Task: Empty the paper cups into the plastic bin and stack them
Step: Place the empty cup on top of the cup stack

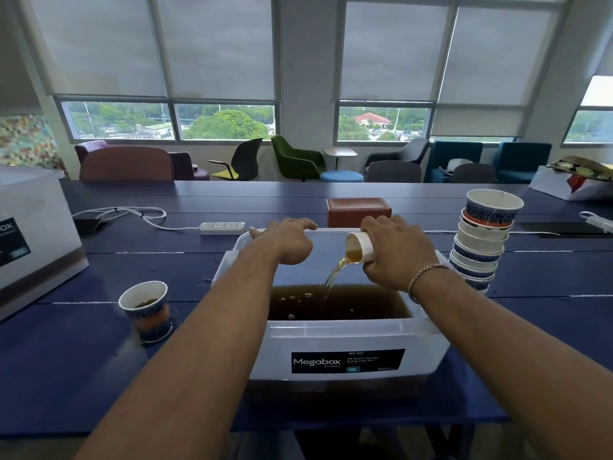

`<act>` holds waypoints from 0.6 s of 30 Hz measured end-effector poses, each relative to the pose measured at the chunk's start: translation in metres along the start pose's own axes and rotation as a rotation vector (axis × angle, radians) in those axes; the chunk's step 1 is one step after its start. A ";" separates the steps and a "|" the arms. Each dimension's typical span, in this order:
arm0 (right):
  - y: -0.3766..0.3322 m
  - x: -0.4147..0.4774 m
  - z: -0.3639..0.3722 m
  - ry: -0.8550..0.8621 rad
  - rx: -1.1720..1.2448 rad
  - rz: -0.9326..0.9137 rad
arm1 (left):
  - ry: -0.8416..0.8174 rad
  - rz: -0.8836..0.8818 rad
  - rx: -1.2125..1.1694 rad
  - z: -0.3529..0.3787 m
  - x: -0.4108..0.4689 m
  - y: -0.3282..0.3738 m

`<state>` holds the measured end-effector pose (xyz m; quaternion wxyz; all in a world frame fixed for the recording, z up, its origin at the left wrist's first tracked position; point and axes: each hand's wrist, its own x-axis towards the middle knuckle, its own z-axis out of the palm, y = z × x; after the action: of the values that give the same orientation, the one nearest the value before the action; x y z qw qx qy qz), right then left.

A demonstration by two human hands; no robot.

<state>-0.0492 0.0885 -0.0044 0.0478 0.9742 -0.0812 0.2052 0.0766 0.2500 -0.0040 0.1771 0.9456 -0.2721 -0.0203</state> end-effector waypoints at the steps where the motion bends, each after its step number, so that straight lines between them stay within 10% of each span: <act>1: 0.000 0.000 0.000 0.001 -0.012 -0.005 | -0.001 0.001 0.001 -0.001 -0.001 0.000; 18: 0.000 0.006 -0.005 0.262 -0.200 -0.103 | -0.013 0.013 -0.033 -0.002 -0.004 0.002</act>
<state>-0.0457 0.0884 0.0024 0.1651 0.9323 -0.0443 0.3187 0.0724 0.2517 -0.0016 0.1909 0.9406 -0.2791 -0.0296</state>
